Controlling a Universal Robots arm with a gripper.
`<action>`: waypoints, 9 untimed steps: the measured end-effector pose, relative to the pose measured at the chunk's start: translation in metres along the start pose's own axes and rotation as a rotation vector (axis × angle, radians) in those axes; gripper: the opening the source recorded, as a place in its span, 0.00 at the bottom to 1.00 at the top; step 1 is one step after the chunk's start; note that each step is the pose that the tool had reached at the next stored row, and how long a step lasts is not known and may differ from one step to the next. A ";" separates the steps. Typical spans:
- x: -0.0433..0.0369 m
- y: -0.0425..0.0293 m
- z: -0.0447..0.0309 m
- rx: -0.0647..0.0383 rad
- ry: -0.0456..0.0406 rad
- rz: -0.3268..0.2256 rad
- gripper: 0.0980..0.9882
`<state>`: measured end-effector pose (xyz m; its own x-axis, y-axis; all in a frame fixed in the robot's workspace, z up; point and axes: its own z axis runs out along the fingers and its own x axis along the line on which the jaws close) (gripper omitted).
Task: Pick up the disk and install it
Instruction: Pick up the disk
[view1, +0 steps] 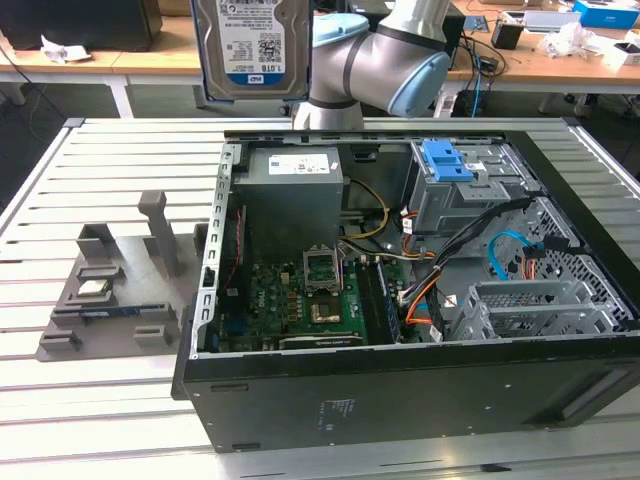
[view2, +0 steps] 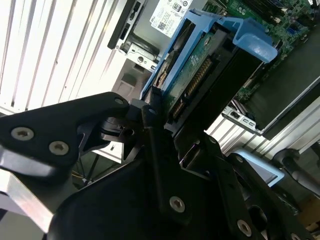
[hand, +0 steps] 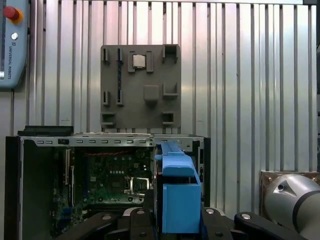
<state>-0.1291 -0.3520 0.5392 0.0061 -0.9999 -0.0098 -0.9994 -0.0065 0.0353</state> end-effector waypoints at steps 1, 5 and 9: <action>0.0006 -0.0006 0.0001 0.000 0.0002 0.000 0.30; 0.0033 -0.0038 0.0009 0.000 0.0012 0.000 0.30; 0.0060 -0.0068 0.0015 0.000 0.0026 0.000 0.30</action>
<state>-0.1223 -0.3580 0.5374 0.0061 -1.0000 -0.0073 -0.9994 -0.0063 0.0352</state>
